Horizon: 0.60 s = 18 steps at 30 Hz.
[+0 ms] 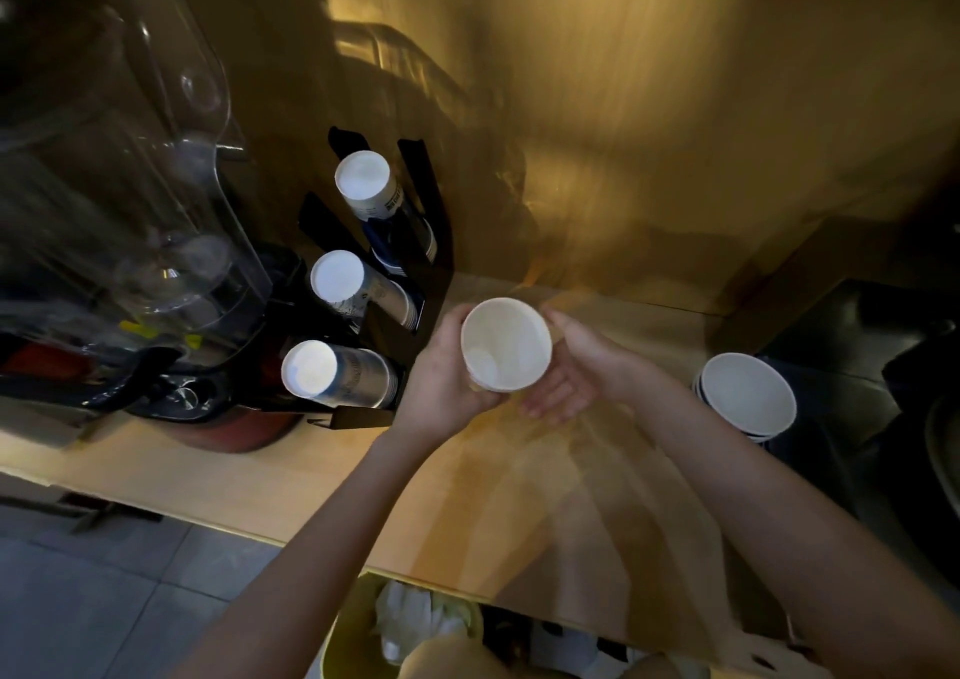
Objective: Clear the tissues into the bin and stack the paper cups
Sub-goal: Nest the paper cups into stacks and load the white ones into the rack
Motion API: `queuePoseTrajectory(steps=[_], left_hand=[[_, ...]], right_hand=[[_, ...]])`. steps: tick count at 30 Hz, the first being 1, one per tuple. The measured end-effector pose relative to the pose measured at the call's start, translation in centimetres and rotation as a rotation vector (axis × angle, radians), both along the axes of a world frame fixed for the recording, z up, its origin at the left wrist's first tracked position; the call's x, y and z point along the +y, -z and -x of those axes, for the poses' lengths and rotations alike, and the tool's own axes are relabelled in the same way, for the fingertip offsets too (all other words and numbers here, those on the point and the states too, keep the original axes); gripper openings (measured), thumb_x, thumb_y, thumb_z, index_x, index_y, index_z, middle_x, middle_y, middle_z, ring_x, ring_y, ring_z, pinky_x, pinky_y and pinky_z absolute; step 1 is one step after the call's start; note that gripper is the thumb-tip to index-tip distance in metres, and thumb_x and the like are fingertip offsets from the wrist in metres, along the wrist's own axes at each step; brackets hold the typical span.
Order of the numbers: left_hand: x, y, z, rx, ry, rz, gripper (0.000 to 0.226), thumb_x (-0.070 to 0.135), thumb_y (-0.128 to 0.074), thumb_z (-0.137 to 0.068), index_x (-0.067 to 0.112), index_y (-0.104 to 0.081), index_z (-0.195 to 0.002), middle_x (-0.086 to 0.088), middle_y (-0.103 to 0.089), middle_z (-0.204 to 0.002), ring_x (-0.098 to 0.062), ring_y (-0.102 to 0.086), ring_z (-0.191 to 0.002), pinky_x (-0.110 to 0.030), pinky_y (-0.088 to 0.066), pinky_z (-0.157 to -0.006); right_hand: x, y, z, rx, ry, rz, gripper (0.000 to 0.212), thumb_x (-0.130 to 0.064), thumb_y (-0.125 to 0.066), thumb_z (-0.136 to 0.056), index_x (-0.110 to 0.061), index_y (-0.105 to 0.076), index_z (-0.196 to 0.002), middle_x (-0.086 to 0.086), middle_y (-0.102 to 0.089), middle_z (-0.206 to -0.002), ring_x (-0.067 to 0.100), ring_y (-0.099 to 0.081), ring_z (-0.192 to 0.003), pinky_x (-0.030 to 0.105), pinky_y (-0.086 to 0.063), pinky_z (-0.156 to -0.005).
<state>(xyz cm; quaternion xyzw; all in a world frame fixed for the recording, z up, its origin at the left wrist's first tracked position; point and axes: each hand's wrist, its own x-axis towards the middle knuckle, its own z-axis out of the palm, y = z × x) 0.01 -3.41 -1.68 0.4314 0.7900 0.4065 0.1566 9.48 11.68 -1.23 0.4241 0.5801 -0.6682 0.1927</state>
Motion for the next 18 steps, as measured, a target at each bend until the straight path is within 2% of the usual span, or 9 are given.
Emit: queuePoseTrajectory(steps=[2,5,8,10,11,13,15,17,18], left_hand=[[-0.6,-2.1,0.2,0.167,0.118,-0.059,0.085,0.020,-0.082,-0.062,0.019,-0.031,-0.131,-0.003,-0.049,-0.132,-0.014,-0.046,-0.119,-0.023,-0.042,-0.086],[-1.7,-4.3,1.2,0.466,0.280,-0.110,0.078,0.017,-0.075,-0.073,0.018,-0.025,-0.133,-0.010,-0.040,-0.142,-0.019,-0.036,-0.133,-0.036,-0.042,-0.103],[-4.0,-6.6,2.4,0.707,0.341,-0.160,0.043,0.034,-0.040,-0.094,0.015,-0.030,-0.131,-0.013,-0.032,-0.145,-0.026,-0.028,-0.136,-0.041,-0.033,-0.109],[-5.9,-8.2,3.1,0.815,0.332,-0.146,0.048,0.045,-0.017,-0.095,0.016,-0.035,-0.128,-0.015,-0.036,-0.143,-0.027,-0.026,-0.134,-0.041,-0.027,-0.108],[-6.9,-8.7,3.5,0.846,0.312,-0.149,0.047,0.043,-0.014,-0.095,0.016,-0.037,-0.127,-0.015,-0.037,-0.143,-0.027,-0.026,-0.133,-0.041,-0.027,-0.107],[-9.1,-9.2,4.3,0.818,0.262,-0.161,0.033,0.026,-0.027,-0.095,0.016,-0.039,-0.125,-0.015,-0.037,-0.141,-0.028,-0.032,-0.131,-0.043,-0.036,-0.105],[-11.1,-9.4,5.2,0.679,0.215,-0.179,0.046,0.011,-0.045,-0.077,0.015,-0.042,-0.123,-0.015,-0.041,-0.139,-0.026,-0.041,-0.125,-0.040,-0.044,-0.100],[-12.8,-9.6,6.0,0.501,0.185,-0.207,0.053,0.022,-0.049,-0.074,0.016,-0.040,-0.126,-0.006,-0.041,-0.138,-0.017,-0.041,-0.125,-0.029,-0.041,-0.102],[-13.5,-9.7,6.4,0.430,0.156,-0.223,0.055,0.031,-0.051,-0.077,0.017,-0.038,-0.128,-0.001,-0.040,-0.136,-0.013,-0.040,-0.125,-0.020,-0.037,-0.102]], right_hand=[[-0.6,-0.8,-0.1,0.106,0.011,0.167,0.093,-0.079,-0.011,-0.076,-0.004,-0.063,-0.093,0.020,-0.072,-0.072,0.028,-0.069,-0.061,0.026,-0.051,-0.052],[-1.9,-2.6,0.2,0.335,0.015,0.333,0.082,-0.080,-0.033,-0.068,-0.012,-0.064,-0.102,0.018,-0.067,-0.085,0.029,-0.067,-0.061,0.026,-0.052,-0.046],[-3.9,-4.8,1.0,0.526,-0.036,0.355,0.073,-0.073,-0.051,-0.062,-0.014,-0.064,-0.102,0.016,-0.067,-0.085,0.030,-0.067,-0.063,0.030,-0.052,-0.049],[-5.4,-5.8,1.8,0.645,-0.012,0.377,0.069,-0.063,-0.069,-0.055,-0.014,-0.063,-0.104,0.014,-0.071,-0.083,0.030,-0.068,-0.068,0.034,-0.055,-0.054],[-6.0,-6.1,2.3,0.704,0.012,0.389,0.069,-0.058,-0.077,-0.050,-0.015,-0.065,-0.102,0.012,-0.072,-0.084,0.029,-0.069,-0.071,0.036,-0.057,-0.056],[-7.4,-6.6,3.5,0.788,0.033,0.302,0.068,-0.050,-0.084,-0.044,-0.017,-0.067,-0.101,0.008,-0.073,-0.090,0.026,-0.068,-0.079,0.041,-0.057,-0.066],[-9.1,-7.0,4.9,0.811,0.059,0.151,0.070,-0.035,-0.083,-0.052,-0.010,-0.060,-0.114,0.005,-0.070,-0.097,0.023,-0.065,-0.088,0.038,-0.053,-0.082],[-10.9,-7.3,6.3,0.824,0.112,0.012,0.067,-0.019,-0.076,-0.056,-0.012,-0.053,-0.118,-0.003,-0.071,-0.098,0.013,-0.066,-0.092,0.028,-0.053,-0.085],[-11.8,-7.4,6.9,0.823,0.125,-0.085,0.069,-0.019,-0.077,-0.054,-0.016,-0.051,-0.118,-0.006,-0.070,-0.100,0.011,-0.065,-0.096,0.024,-0.054,-0.084]])
